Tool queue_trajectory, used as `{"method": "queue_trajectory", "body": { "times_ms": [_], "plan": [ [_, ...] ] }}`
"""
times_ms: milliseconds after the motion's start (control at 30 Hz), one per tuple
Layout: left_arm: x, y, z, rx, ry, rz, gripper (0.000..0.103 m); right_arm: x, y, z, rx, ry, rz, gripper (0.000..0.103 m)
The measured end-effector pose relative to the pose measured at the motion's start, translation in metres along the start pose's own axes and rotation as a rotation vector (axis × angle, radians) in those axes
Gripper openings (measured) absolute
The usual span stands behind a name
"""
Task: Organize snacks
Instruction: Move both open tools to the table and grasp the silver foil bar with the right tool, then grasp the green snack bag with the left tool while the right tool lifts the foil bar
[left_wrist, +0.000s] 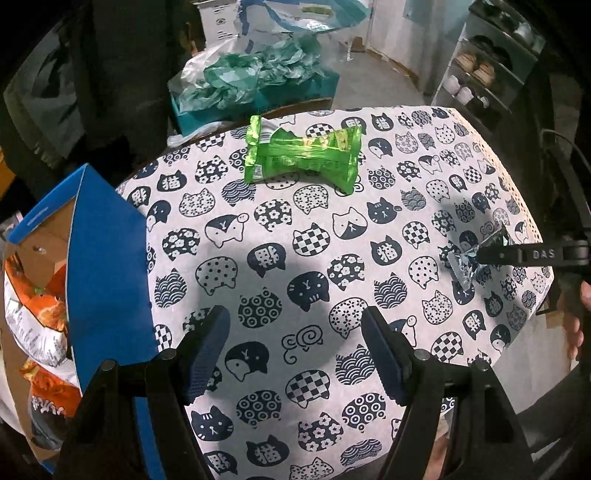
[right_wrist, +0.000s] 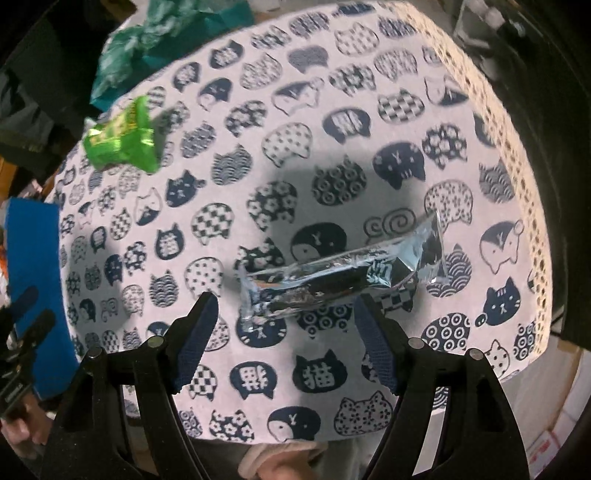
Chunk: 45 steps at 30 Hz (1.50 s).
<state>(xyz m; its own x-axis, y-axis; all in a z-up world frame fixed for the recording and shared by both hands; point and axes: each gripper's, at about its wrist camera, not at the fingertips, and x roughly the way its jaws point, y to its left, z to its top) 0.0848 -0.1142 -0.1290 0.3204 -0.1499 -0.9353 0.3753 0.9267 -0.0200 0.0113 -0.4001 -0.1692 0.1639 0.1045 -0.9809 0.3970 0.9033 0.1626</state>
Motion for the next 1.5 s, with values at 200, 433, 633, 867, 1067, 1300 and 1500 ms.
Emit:
{"method": "queue_trajectory", "body": {
  "times_ms": [200, 433, 633, 867, 1067, 1300, 1500],
  "plan": [
    [0.006, -0.008, 0.003, 0.027, 0.012, 0.0, 0.075, 0.014, -0.022, 0.012, 0.117, 0.005, 0.054, 0.076],
    [0.012, -0.011, 0.004, 0.044, 0.022, 0.011, 0.075, 0.019, -0.015, 0.025, 0.045, -0.041, -0.006, 0.077],
    [0.018, -0.011, 0.004, 0.048, 0.038, 0.018, 0.075, 0.021, 0.015, 0.026, -0.157, -0.069, -0.093, 0.032],
    [0.02, -0.01, 0.005, 0.032, 0.039, 0.015, 0.075, 0.021, 0.048, 0.017, -0.331, -0.111, -0.184, 0.03],
    [0.029, -0.004, 0.007, -0.013, 0.071, -0.006, 0.075, 0.035, 0.048, 0.011, -0.336, -0.064, -0.187, 0.042],
    [0.035, -0.001, 0.014, -0.064, 0.064, -0.015, 0.078, 0.032, 0.06, 0.021, -0.367, -0.085, -0.162, 0.027],
    [0.04, 0.005, 0.029, -0.152, 0.051, -0.053, 0.079, 0.017, 0.081, 0.05, -0.411, -0.127, -0.137, 0.027]
  ]
}}
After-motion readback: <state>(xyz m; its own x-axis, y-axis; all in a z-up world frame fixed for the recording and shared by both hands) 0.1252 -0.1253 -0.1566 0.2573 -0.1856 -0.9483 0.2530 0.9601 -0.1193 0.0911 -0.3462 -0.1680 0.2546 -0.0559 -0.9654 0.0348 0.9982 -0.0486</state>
